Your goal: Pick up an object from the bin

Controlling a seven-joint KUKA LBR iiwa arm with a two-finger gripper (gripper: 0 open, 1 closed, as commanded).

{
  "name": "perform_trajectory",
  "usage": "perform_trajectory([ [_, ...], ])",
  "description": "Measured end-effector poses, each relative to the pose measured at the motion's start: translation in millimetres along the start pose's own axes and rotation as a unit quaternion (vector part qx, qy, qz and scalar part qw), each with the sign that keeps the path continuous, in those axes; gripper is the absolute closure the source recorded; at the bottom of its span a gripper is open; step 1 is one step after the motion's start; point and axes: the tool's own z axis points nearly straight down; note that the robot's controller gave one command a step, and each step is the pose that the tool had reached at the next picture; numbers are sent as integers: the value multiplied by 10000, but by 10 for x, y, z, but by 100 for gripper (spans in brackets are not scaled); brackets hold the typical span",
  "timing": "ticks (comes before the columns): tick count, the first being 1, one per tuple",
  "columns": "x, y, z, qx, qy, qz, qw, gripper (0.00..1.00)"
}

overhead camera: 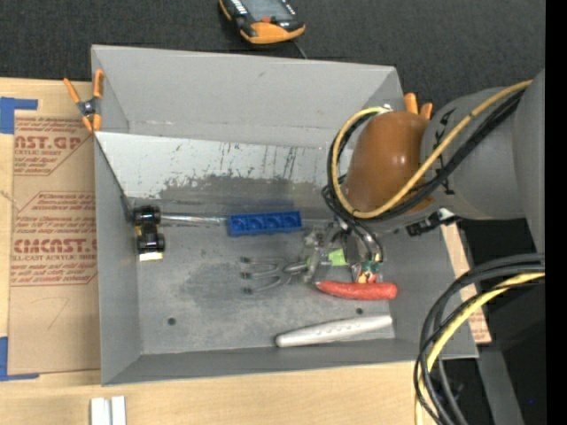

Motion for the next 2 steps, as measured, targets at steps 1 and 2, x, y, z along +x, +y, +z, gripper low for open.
perform_trajectory([
  [1, -4, 2, -207, -1, -3, 2, 10000, 100],
  [2, -2, 5, -422, 0, 2, 2, 10000, 100],
])
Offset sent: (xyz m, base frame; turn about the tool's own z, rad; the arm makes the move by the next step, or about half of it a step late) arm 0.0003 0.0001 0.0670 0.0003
